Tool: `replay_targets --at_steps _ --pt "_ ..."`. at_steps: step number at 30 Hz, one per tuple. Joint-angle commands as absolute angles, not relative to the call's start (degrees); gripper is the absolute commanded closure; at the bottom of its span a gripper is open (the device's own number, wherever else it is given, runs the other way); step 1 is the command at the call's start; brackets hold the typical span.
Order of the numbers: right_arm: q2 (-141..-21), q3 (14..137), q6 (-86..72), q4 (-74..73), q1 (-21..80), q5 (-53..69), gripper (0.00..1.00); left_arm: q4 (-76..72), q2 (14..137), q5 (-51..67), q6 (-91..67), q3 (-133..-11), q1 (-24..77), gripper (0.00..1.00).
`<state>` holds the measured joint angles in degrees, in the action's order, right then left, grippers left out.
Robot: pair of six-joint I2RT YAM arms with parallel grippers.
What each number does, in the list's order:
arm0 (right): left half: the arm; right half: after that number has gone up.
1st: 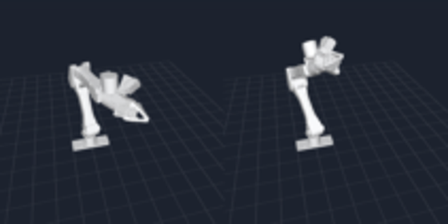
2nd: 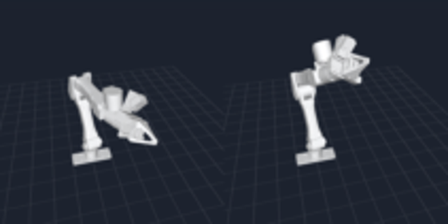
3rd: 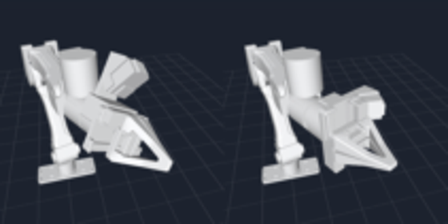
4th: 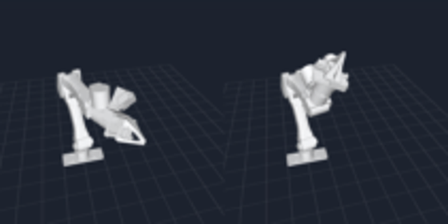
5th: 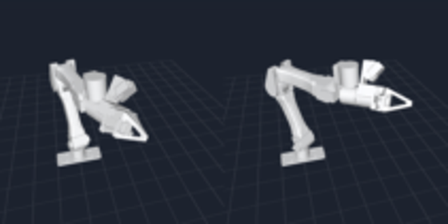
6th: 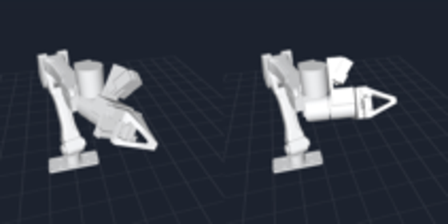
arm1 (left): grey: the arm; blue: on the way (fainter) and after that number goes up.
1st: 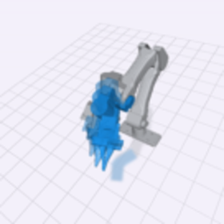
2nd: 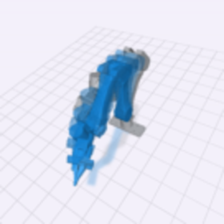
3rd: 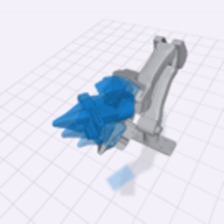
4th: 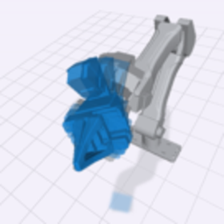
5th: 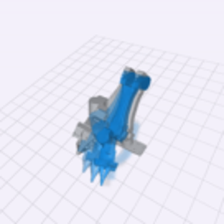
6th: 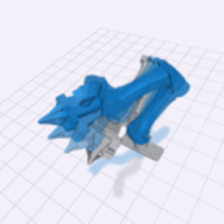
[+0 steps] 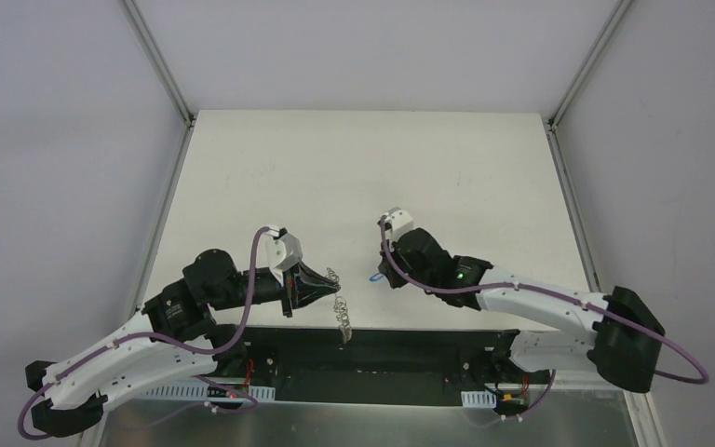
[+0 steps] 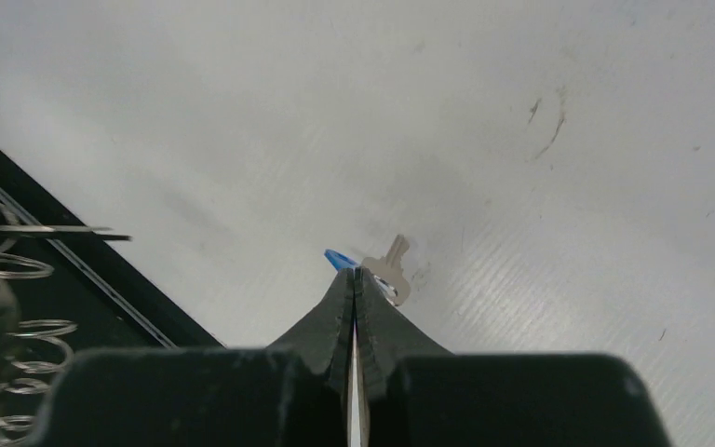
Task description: Put the keys on the keyring
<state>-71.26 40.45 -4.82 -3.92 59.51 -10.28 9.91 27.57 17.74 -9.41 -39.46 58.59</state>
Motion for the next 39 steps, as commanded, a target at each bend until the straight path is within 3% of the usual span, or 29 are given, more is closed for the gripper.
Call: replay_targets --at_steps 1,15,26,39 --pt "-62.69 40.46 -8.3 -2.28 57.77 -9.56 1.0 6.68 26.72 17.75 -9.45 -39.64 59.2 1.0" --pt "-45.92 36.23 -5.8 4.77 53.7 10.04 1.0 6.58 26.98 18.21 -9.45 -39.91 59.25 1.0" --pt "-45.4 39.43 -1.34 10.77 53.61 28.92 1.0 6.59 27.12 19.66 -9.63 -40.41 59.24 1.0" --pt "-48.53 44.1 -4.9 15.69 53.7 41.83 1.0 5.42 27.69 21.86 -9.05 -40.24 59.24 1.0"
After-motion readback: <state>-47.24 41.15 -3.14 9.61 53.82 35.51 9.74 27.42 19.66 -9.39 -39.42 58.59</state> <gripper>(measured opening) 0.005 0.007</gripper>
